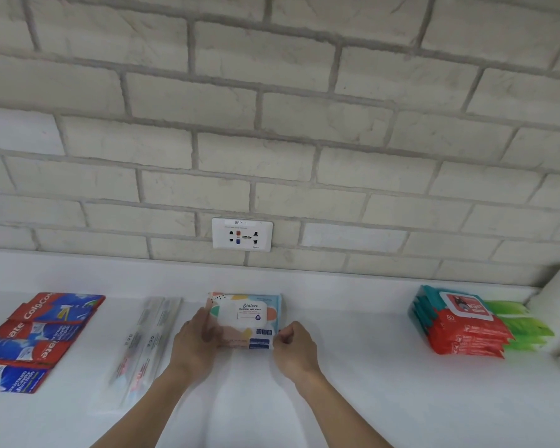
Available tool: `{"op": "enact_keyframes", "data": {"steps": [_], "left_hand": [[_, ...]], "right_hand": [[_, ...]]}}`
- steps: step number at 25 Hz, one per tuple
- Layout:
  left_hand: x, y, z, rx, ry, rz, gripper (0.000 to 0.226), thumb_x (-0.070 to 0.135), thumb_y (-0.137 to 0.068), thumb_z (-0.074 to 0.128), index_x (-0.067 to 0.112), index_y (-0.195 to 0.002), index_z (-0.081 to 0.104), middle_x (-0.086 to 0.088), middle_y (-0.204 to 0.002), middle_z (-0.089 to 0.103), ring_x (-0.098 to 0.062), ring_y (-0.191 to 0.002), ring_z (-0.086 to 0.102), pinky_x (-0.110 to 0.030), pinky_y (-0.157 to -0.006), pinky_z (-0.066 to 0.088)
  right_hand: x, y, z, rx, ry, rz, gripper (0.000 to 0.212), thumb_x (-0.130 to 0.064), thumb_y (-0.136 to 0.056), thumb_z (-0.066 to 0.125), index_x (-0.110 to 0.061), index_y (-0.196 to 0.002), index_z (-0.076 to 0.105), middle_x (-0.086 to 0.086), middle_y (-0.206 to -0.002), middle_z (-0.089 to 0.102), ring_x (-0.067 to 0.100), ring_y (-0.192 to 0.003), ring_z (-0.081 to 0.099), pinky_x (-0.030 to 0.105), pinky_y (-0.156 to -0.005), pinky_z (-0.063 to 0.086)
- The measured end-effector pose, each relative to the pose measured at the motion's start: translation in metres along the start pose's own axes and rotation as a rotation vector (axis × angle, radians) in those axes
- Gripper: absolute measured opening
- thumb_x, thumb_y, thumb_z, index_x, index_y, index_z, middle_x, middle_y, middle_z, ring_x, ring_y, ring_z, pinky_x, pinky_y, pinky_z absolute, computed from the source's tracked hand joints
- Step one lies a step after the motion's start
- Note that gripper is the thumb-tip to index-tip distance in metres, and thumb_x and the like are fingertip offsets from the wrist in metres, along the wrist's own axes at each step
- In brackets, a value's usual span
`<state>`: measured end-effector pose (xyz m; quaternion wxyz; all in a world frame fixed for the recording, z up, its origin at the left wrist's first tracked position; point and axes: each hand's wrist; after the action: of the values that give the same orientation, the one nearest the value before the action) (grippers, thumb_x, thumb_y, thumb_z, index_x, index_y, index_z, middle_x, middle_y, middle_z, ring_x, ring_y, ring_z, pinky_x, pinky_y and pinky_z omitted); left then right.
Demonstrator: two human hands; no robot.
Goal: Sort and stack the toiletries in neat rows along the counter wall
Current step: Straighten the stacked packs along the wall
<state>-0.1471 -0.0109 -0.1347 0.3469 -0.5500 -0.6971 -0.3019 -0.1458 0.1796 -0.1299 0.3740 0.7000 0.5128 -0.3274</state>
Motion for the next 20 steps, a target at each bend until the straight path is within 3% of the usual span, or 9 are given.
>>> {"op": "enact_keyframes", "data": {"steps": [3,5,9,11,13,17,20], "left_hand": [[0.005,0.004,-0.003,-0.037,-0.009,-0.081,0.049,0.026,-0.096,0.051,0.013,-0.141,0.037,-0.001,-0.128,0.056,-0.025,-0.119,0.051,-0.034,-0.100,0.039],[0.006,0.009,-0.005,-0.026,0.006,-0.121,0.066,0.030,-0.094,0.053,0.009,-0.149,0.023,-0.008,-0.139,0.051,-0.029,-0.128,0.046,-0.040,-0.108,0.035],[0.009,0.026,-0.009,0.129,0.111,-0.118,0.059,0.013,-0.084,0.064,0.008,-0.137,0.040,-0.015,-0.130,0.053,-0.029,-0.121,0.048,-0.042,-0.103,0.035],[0.017,0.037,-0.012,0.155,0.139,-0.034,0.028,0.015,-0.084,0.063,0.020,-0.111,0.059,-0.008,-0.121,0.056,-0.026,-0.114,0.050,-0.041,-0.101,0.037],[0.028,0.044,-0.009,0.115,0.141,0.059,0.007,0.030,-0.080,0.060,0.035,-0.083,0.064,0.003,-0.116,0.056,-0.020,-0.113,0.049,-0.043,-0.103,0.038],[0.048,0.063,0.016,0.126,0.160,0.102,0.030,0.019,-0.085,0.066,0.014,-0.115,0.058,-0.002,-0.118,0.058,-0.020,-0.108,0.053,-0.035,-0.096,0.044],[0.075,0.088,0.036,0.073,0.194,0.165,0.039,0.008,-0.086,0.063,0.011,-0.124,0.052,-0.003,-0.116,0.057,-0.016,-0.096,0.056,-0.028,-0.085,0.045]], "right_hand": [[0.003,0.004,-0.001,0.014,-0.070,0.009,0.002,-0.015,-0.090,0.054,-0.014,-0.090,0.056,-0.006,-0.087,0.062,0.005,-0.072,0.055,0.009,-0.053,0.039],[0.005,0.010,-0.002,0.043,-0.137,0.014,0.005,-0.016,-0.091,0.056,-0.015,-0.094,0.059,-0.008,-0.088,0.063,0.002,-0.075,0.057,0.008,-0.055,0.039],[0.005,0.023,-0.004,0.035,-0.170,0.035,0.012,-0.025,-0.092,0.056,-0.018,-0.103,0.059,-0.008,-0.097,0.063,0.002,-0.082,0.057,0.017,-0.072,0.047],[0.007,0.030,-0.008,0.023,-0.189,0.036,0.014,-0.027,-0.093,0.056,-0.021,-0.105,0.060,-0.008,-0.105,0.062,0.004,-0.088,0.059,0.022,-0.083,0.049],[0.009,0.039,-0.017,0.031,-0.213,0.013,0.010,-0.026,-0.093,0.057,-0.024,-0.102,0.061,-0.010,-0.107,0.063,0.002,-0.091,0.059,0.020,-0.083,0.049],[0.023,0.056,-0.044,0.051,-0.250,-0.008,0.010,-0.021,-0.092,0.058,-0.028,-0.095,0.065,-0.010,-0.105,0.064,0.007,-0.091,0.063,0.023,-0.081,0.052],[0.031,0.065,-0.072,0.091,-0.278,-0.037,0.011,-0.019,-0.092,0.060,-0.027,-0.092,0.067,-0.008,-0.102,0.065,0.010,-0.093,0.064,0.031,-0.085,0.055]]}}
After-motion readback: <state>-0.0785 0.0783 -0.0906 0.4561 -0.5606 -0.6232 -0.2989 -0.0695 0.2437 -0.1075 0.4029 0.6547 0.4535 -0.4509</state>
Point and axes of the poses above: each hand's wrist, its own y-axis away from the middle knuckle, its own z-axis out of the palm, x = y × z
